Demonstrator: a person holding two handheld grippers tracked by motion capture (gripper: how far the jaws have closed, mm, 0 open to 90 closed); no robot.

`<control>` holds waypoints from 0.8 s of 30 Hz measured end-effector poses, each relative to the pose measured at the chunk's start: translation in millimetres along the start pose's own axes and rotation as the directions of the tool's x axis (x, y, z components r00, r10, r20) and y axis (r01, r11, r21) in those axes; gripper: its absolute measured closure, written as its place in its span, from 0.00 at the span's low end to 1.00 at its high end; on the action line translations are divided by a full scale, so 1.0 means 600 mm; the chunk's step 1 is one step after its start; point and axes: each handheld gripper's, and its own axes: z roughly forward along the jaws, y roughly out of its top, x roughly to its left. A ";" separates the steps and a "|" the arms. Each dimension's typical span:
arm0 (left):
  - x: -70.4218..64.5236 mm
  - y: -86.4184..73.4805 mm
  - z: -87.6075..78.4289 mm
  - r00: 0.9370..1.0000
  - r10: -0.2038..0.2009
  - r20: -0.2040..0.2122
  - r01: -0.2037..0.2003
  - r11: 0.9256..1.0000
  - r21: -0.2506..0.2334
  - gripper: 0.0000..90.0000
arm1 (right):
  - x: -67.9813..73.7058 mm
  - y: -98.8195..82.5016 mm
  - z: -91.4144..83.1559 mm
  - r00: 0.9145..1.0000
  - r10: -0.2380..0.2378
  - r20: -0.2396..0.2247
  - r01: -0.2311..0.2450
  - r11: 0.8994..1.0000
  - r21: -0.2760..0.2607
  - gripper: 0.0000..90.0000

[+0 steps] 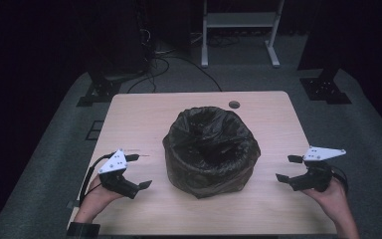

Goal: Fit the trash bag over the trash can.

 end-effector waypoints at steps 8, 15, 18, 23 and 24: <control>-0.002 -0.027 0.018 1.000 -0.014 -0.007 0.015 0.998 0.066 0.00 | -0.005 -0.029 0.018 1.000 0.015 0.013 -0.015 0.999 0.031 0.10; 0.002 -0.059 0.042 0.999 -0.038 -0.024 0.041 0.987 0.156 0.00 | -0.013 -0.054 0.030 0.999 0.031 0.034 -0.033 0.998 0.056 0.10; 0.004 -0.072 0.052 0.999 -0.042 -0.018 0.045 0.978 0.205 0.00 | -0.014 -0.060 0.035 0.999 0.026 0.045 -0.029 0.997 0.074 0.10; 0.002 -0.080 0.062 0.999 -0.042 -0.009 0.043 0.966 0.253 0.00 | -0.017 -0.069 0.041 0.998 0.030 0.054 -0.035 0.995 0.095 0.10; 0.003 -0.081 0.063 0.999 -0.046 -0.006 0.046 0.968 0.248 0.00 | -0.017 -0.070 0.042 0.998 0.028 0.054 -0.033 0.995 0.097 0.10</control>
